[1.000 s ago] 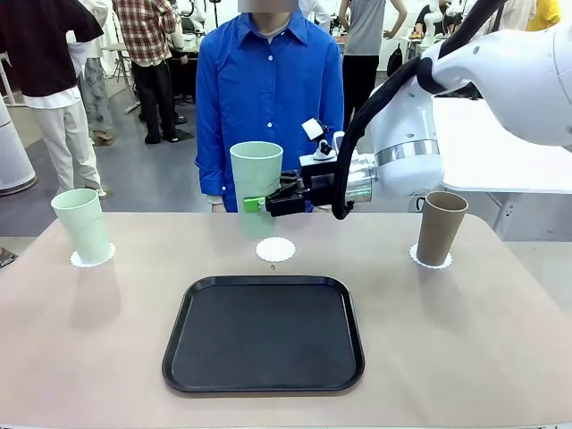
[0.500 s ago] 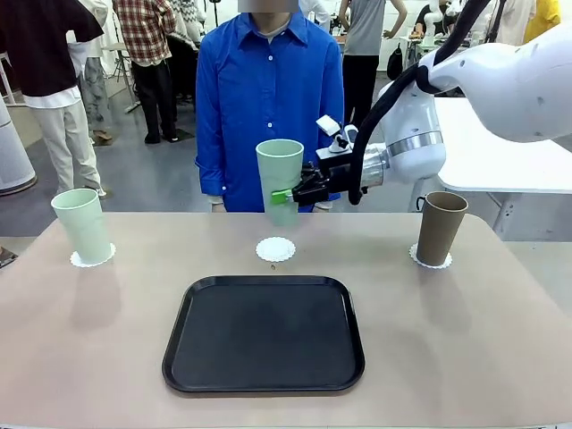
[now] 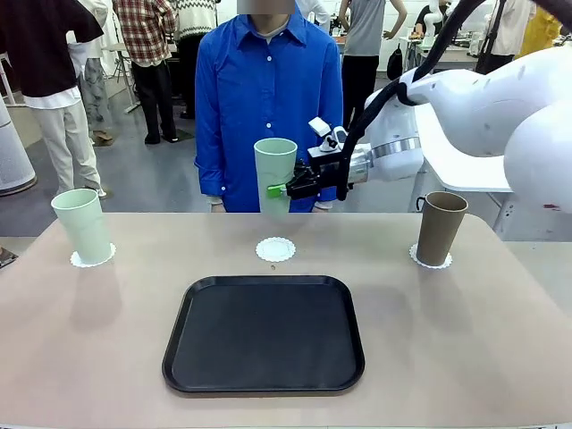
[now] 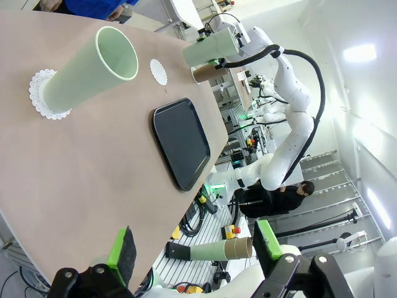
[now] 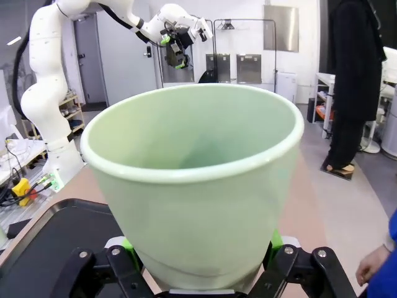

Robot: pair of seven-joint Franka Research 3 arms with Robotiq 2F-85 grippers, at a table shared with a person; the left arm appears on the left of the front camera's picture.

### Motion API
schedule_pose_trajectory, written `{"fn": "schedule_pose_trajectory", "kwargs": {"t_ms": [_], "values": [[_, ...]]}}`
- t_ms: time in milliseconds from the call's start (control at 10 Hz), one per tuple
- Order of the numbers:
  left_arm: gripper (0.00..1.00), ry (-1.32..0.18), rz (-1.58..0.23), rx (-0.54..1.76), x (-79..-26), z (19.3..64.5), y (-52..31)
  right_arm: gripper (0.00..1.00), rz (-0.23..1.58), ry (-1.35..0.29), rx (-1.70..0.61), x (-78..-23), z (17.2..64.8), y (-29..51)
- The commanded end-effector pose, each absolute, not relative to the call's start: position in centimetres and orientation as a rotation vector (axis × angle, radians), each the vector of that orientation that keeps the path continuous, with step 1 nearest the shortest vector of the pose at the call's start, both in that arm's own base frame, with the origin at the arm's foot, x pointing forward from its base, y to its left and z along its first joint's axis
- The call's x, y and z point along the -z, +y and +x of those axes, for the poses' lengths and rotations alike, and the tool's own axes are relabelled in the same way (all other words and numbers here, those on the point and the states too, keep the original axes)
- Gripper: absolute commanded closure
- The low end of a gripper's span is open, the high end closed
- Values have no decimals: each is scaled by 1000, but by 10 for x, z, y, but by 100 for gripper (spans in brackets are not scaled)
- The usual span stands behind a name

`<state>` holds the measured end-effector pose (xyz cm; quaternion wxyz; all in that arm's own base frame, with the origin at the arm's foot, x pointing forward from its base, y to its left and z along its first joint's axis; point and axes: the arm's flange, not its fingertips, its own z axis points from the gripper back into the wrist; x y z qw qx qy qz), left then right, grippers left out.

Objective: Place coasters on the table and set cups on them.
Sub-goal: Take one Reusable plastic cup from the Flat Tray and place it on a coaster set by the human.

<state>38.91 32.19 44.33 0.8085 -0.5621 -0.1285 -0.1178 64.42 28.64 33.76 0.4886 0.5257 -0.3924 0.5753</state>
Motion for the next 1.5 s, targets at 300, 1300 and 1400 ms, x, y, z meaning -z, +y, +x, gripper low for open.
{"fn": "schedule_pose_trajectory", "kwargs": {"t_ms": [300, 1300, 1400], "values": [[0, -274, -1197, 248, -445, 388, 322, 16, 1277, -957, -1396, -338, 645, 286], [0, -274, -1197, 248, -445, 388, 322, 16, 1357, -836, -1555, -290, 647, 286], [0, -274, -1197, 248, -445, 388, 322, 16, 1376, -853, -1560, -286, 650, 288]]}}
